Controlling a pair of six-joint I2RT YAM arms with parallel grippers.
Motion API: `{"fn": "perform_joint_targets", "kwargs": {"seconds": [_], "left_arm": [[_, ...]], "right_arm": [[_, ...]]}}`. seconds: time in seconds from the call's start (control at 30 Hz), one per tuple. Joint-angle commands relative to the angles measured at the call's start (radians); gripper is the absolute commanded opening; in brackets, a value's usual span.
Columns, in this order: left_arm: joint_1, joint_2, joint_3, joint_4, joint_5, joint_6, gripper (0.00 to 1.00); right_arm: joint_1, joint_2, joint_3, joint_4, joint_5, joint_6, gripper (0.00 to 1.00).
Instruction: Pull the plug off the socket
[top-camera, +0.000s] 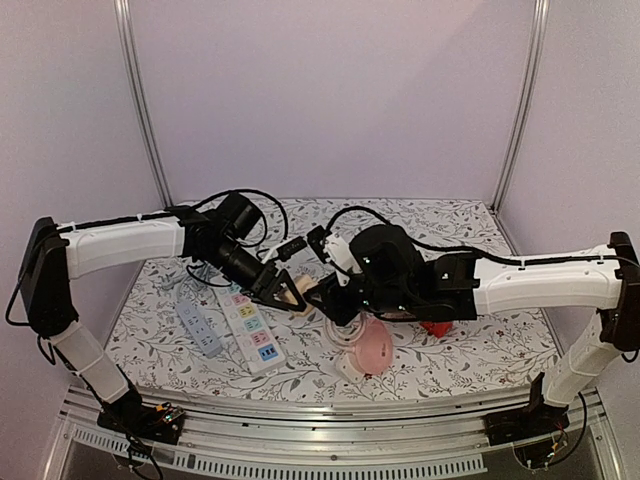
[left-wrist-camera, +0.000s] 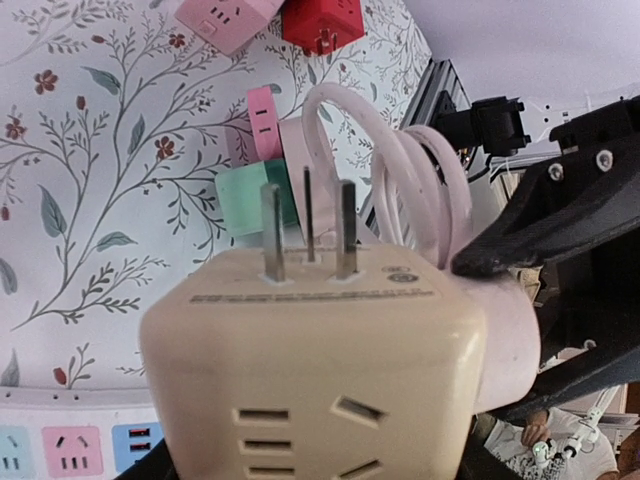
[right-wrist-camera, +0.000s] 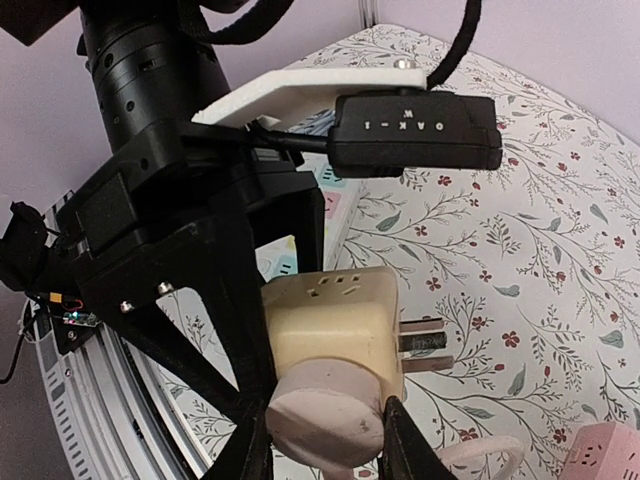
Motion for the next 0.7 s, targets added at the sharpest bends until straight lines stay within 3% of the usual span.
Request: {"fn": "perform_joint_targets", "kwargs": {"seconds": [0.0, 0.33, 0.67], "left_arm": [[-0.001, -0.044, 0.012, 0.026, 0.001, 0.033, 0.00], [0.066, -0.029, -0.011, 0.077, -0.026, -0.052, 0.00], [0.094, -0.005, -0.016, 0.078, -0.050, -0.077, 0.00]], "right_arm": [[-0.020, -0.004, -0.004, -0.019, -0.017, 0.105, 0.00], [0.147, 0.109, 0.141, -0.175, 0.299, -0.016, 0.00], [0.231, 0.156, 0.212, -0.195, 0.403, -0.081, 0.00]]}}
